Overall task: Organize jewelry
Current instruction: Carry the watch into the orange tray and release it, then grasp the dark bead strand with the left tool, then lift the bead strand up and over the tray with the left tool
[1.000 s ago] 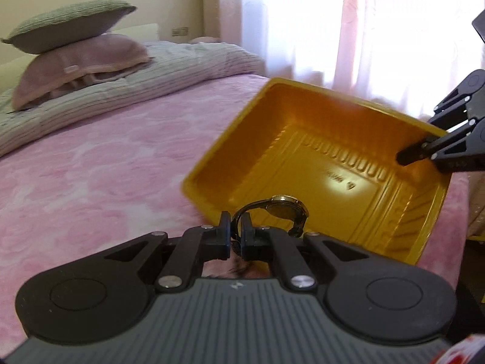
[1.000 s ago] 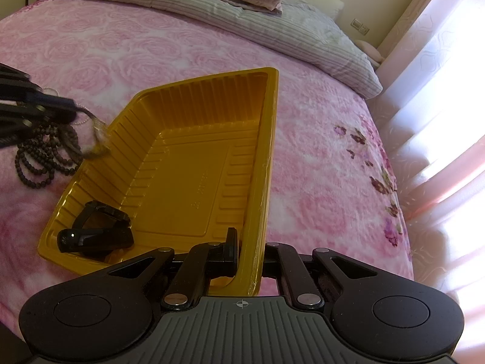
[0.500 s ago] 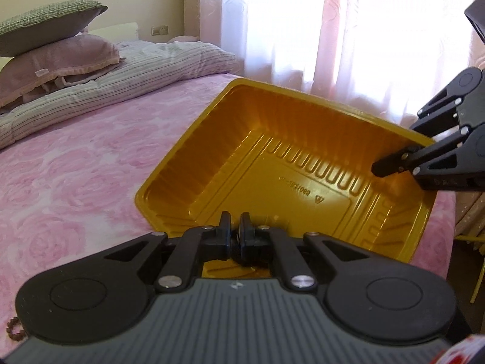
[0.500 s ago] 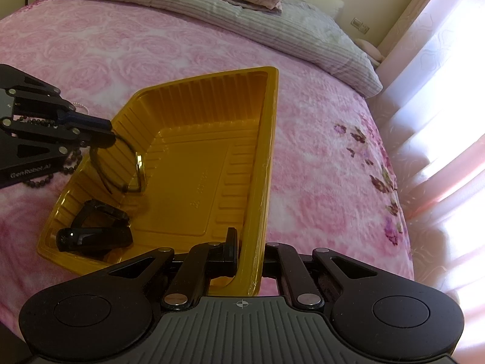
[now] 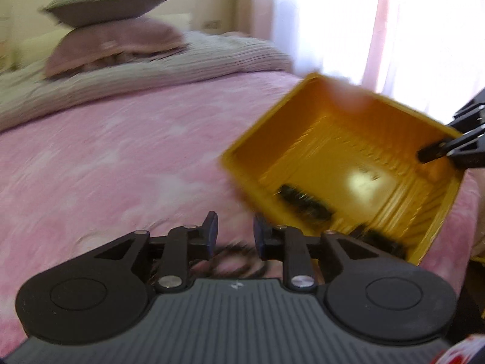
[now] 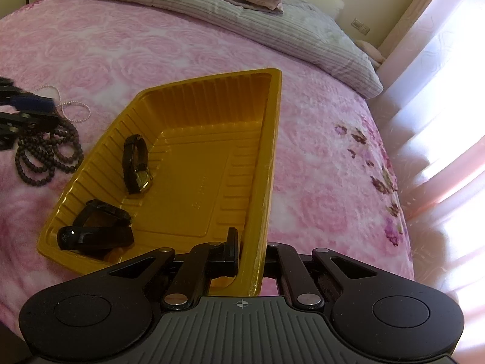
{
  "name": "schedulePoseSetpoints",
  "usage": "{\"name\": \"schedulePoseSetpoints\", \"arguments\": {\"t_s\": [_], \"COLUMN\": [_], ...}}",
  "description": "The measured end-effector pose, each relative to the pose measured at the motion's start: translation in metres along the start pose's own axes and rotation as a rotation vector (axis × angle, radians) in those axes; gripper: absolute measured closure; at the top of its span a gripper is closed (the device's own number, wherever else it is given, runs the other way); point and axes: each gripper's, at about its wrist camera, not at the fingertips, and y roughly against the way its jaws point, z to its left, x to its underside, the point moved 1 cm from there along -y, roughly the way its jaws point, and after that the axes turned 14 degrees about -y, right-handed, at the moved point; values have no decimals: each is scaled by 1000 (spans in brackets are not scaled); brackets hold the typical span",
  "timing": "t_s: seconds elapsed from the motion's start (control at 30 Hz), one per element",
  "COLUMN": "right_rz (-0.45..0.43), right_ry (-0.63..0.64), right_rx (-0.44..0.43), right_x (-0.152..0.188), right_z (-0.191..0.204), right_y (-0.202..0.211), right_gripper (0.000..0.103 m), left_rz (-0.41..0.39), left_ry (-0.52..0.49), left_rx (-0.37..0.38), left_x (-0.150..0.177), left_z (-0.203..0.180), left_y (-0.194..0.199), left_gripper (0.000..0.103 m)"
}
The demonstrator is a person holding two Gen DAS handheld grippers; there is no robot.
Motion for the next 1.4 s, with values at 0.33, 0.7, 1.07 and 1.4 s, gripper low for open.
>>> {"name": "schedulePoseSetpoints", "arguments": {"t_s": [0.33,0.7,1.07,1.4], "right_rz": [1,0,0,1], "right_ry": [2,5,6,7], "right_rx": [4,9,10,13], "right_x": [1,2,1,3], "right_z": [0,0,1,0], "right_y": [0,0,0,0], "right_gripper": [97,97,97,97], "left_rz": [94,79,118,87], "left_ry": [78,113,65,-48], "left_rx": [-129,-114,-74,-85], "left_x": [60,64,55,44], "left_z": [36,30,14,13], "left_y": [27,24,-5,11], "left_gripper": [78,77,87,97]}}
